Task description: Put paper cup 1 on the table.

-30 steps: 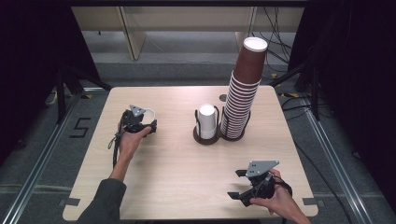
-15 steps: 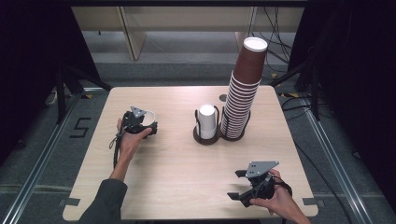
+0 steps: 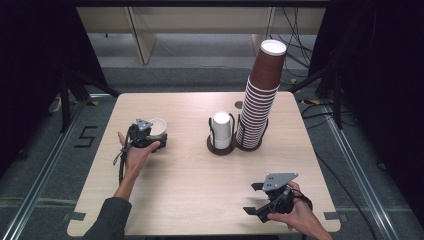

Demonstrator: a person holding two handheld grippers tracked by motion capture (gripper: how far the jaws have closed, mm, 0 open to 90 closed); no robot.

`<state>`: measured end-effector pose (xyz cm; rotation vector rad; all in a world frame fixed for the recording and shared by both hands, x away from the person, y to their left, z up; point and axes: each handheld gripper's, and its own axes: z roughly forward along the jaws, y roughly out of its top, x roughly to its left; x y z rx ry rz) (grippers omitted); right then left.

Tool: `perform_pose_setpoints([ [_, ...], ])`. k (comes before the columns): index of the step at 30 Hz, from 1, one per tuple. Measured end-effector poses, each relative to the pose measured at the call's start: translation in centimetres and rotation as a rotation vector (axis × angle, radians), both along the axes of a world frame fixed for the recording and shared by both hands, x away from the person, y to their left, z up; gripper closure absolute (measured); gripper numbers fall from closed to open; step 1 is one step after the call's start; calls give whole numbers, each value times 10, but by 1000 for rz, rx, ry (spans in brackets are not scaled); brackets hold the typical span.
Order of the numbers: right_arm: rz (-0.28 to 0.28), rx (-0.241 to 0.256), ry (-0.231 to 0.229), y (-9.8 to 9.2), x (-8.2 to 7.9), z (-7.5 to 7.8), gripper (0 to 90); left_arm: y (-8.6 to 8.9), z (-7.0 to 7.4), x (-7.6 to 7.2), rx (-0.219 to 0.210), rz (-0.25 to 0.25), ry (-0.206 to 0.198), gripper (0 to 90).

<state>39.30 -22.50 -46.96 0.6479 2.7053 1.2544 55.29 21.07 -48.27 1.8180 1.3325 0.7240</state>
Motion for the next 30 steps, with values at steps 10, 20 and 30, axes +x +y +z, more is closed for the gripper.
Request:
perform_pose_setpoints([
  [10,0,-4,3,0,0,0,162,4,1,-21,-31,-2,12,146],
  [20,-1,0,4,0,0,0,162,4,13,-51,-13,4,17,146],
  [30,-13,7,-4,-1,0,1,162,-9,29,-94,-30,-44,-14,146],
])
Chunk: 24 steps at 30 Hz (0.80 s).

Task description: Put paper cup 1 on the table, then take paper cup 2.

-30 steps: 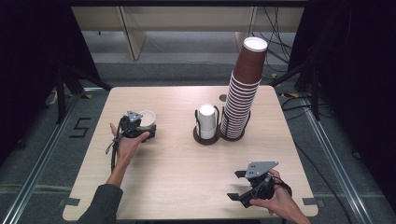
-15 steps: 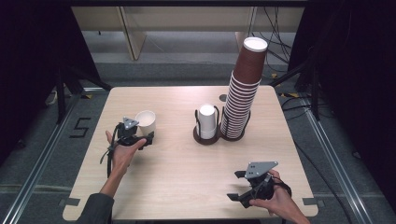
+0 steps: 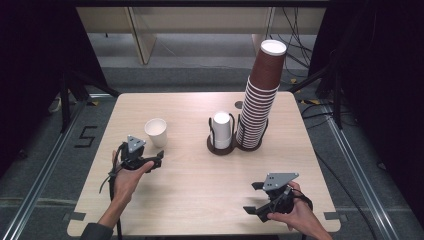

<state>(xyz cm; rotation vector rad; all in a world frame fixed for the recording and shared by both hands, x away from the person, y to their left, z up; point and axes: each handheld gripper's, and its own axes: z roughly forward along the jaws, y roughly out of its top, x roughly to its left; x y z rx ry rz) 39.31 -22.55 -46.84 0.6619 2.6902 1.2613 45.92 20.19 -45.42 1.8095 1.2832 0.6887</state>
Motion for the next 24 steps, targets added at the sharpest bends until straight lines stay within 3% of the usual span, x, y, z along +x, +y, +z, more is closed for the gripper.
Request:
perform_pose_setpoints([
  [7,-3,4,11,0,0,1,162,-21,6,-31,-30,-95,-45,146],
  [10,-6,4,-8,-1,2,0,162,-27,5,-42,-64,-109,-60,146],
  [12,-12,10,4,-2,2,1,162,-30,3,-50,-86,-119,-67,146],
  [15,-21,12,-1,-4,3,2,162,-34,-4,-60,-96,-129,-62,146],
  [22,-62,30,-31,-7,5,10,163,-45,-20,-82,-66,-170,-30,146],
  [24,-72,36,-34,-8,5,13,168,-48,-25,-88,-74,-190,-31,146],
])
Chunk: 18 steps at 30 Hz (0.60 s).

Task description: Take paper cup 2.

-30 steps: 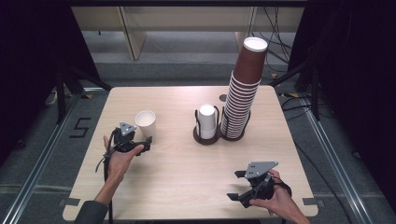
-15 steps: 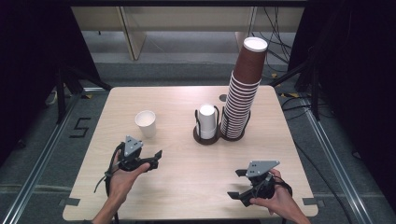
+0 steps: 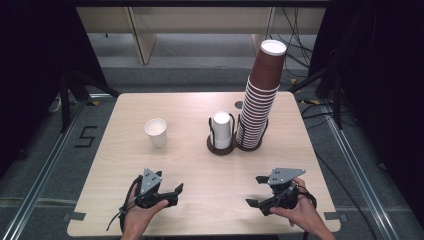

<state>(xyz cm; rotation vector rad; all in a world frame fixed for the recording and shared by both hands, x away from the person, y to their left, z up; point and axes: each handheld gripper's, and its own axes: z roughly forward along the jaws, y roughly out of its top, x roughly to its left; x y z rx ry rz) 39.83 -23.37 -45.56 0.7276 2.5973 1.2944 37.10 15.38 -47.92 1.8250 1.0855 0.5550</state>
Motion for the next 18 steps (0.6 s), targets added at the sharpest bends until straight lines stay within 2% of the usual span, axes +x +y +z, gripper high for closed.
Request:
perform_pose_setpoints([
  [3,-21,7,-24,-3,4,5,169,-3,-4,-8,10,-16,-8,146],
  [4,-33,13,-13,-3,5,7,169,-4,-6,-10,10,-20,-10,146],
  [7,-58,22,-25,-7,11,15,170,-6,-9,-14,15,-36,-6,146],
  [8,-71,24,-45,-9,12,18,170,-6,-10,-16,14,-36,-8,146],
  [9,-89,39,-38,-10,13,22,171,-7,-11,-17,12,-39,-7,146],
  [10,-99,50,-53,-12,15,25,173,-7,-11,-18,20,-42,-3,146],
  [11,-115,59,-67,-15,17,31,174,-8,-13,-18,16,-53,-4,146],
  [13,-139,71,-74,-18,20,39,175,-8,-15,-17,38,-62,-2,146],
  [15,-166,68,-86,-22,24,47,176,-7,-16,-17,38,-58,4,146],
  [16,-176,81,-113,-24,27,51,176,-7,-16,-17,38,-60,5,146],
  [17,-185,77,-117,-26,29,55,176,-8,-16,-17,31,-66,-3,146],
  [18,-208,82,-111,-28,31,60,175,-8,-15,-18,44,-66,-1,146],
])
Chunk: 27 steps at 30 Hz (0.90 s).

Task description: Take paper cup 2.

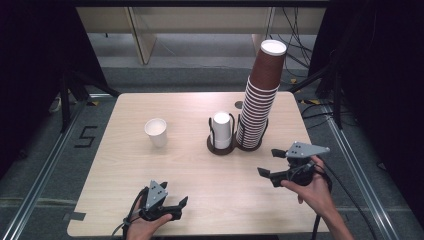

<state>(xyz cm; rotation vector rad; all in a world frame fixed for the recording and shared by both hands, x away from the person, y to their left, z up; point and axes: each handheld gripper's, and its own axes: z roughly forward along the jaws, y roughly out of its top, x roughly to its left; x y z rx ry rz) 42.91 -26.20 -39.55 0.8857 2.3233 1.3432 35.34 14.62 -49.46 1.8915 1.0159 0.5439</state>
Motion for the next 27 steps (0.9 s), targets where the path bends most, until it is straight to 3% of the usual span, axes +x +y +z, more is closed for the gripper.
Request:
perform_pose_setpoints([
  [5,-51,43,-36,-7,15,22,163,0,-2,2,-12,-3,7,146],
  [7,-81,54,-31,-9,21,32,162,1,-3,3,-6,-10,12,146],
  [10,-112,83,-62,-11,34,43,159,1,-3,2,1,-14,14,146],
  [16,-132,131,-59,-14,56,68,156,-1,-5,2,15,-29,23,146],
  [19,-137,122,-74,-15,65,80,154,-2,-7,2,14,-31,24,146],
  [20,-150,117,-102,-15,68,83,154,-3,-8,3,8,-31,25,146],
  [21,-150,134,-84,-14,70,87,154,-3,-7,2,29,-35,30,146],
  [22,-158,131,-63,-14,72,91,154,-4,-9,2,19,-39,31,146],
  [25,-169,114,-85,-14,80,101,155,-4,-9,2,30,-43,32,146],
  [27,-175,121,-84,-12,83,109,155,-5,-10,3,12,-40,32,146],
])
